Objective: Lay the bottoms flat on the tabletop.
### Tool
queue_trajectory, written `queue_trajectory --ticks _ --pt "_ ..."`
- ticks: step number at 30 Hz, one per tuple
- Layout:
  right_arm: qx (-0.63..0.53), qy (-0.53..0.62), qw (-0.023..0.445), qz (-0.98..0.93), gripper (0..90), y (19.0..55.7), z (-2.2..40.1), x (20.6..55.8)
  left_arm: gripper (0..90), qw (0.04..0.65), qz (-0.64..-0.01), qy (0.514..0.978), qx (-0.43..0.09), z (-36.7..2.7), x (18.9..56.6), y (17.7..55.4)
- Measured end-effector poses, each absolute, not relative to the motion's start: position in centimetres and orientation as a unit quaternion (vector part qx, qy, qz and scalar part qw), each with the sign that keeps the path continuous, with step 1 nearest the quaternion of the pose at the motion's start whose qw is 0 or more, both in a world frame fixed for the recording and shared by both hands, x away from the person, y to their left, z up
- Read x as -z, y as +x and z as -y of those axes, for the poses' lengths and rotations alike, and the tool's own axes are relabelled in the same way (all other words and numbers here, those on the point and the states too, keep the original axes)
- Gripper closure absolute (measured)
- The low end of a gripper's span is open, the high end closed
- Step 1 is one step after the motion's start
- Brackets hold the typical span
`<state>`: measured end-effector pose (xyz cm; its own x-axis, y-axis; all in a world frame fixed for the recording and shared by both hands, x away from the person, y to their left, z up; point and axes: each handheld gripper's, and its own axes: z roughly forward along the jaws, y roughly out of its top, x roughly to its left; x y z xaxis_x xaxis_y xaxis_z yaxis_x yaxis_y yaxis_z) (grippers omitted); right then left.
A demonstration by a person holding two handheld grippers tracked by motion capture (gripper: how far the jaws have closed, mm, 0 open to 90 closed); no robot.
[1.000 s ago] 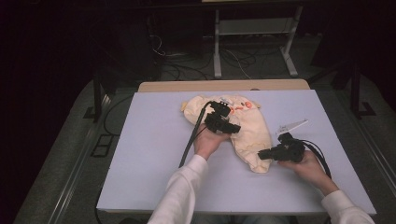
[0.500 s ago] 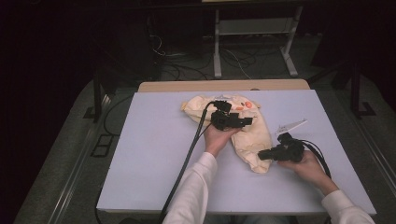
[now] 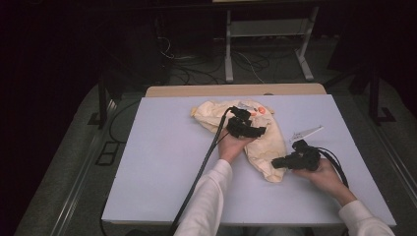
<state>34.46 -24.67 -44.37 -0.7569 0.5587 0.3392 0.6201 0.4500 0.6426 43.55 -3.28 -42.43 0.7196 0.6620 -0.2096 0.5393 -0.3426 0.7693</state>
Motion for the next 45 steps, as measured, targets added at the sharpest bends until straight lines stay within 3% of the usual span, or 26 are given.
queue_trajectory --ticks 4,10,18,25,36,45 --pt "0.393 -0.344 0.036 0.852 82.5 34.4 24.7 44.4 32.1 0.407 -0.363 0.829 -0.124 4.9 42.8 43.6" --pt "0.394 -0.342 0.036 0.852 82.5 34.4 24.7 44.3 39.7 0.369 -0.365 0.836 -0.175 6.2 43.5 43.8" --pt "0.397 -0.340 0.035 0.852 82.5 34.4 24.7 44.2 63.0 0.338 -0.380 0.837 -0.203 6.4 43.7 44.2" --pt "0.399 -0.341 0.036 0.850 82.5 34.4 24.8 44.2 82.7 0.351 -0.381 0.840 -0.161 5.0 42.9 44.5" --pt "0.400 -0.340 0.037 0.850 82.5 34.4 24.9 44.1 83.8 0.380 -0.308 0.868 -0.090 0.1 37.6 42.8" --pt "0.403 -0.338 0.038 0.849 82.5 34.3 24.9 43.9 83.9 0.353 -0.223 0.908 -0.032 -5.2 35.6 39.0"
